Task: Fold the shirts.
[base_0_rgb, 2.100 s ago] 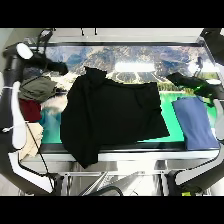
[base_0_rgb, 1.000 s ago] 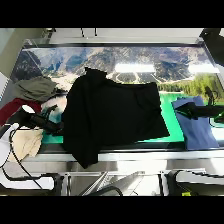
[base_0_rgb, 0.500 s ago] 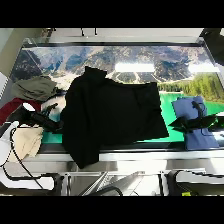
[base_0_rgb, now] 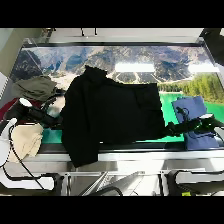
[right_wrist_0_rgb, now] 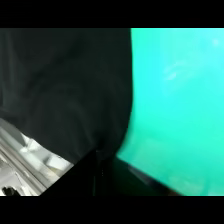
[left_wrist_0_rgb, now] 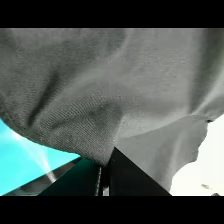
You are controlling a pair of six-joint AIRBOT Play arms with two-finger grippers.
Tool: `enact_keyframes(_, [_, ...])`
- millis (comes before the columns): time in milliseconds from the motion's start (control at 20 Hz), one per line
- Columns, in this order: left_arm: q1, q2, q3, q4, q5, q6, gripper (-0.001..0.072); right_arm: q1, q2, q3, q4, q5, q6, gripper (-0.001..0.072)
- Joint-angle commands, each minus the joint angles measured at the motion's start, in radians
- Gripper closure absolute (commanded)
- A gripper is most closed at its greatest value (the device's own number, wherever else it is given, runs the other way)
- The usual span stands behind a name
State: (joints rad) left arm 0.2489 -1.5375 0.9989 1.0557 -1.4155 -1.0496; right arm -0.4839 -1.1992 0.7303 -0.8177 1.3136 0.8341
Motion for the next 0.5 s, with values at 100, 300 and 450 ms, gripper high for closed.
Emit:
enact_keyframes(100, [0.001, 0.150, 0.056, -0.274, -0.065, 0.073, 0.0695, 0.043, 0.120, 0.156, 0.419, 0.079, -0.076, 0.0692])
enact_keyframes(300, [0.070, 0.438, 0.330, -0.885, -0.203, 0.218, 0.0695, 0.042, 0.442, 0.523, 0.587, -0.053, -0.035, 0.0692])
enact_keyframes(450, [0.248, 0.583, 0.637, -1.268, -0.172, 0.231, 0.0695, 0.042, 0.618, 0.764, 0.552, -0.296, -0.018, 0.0692])
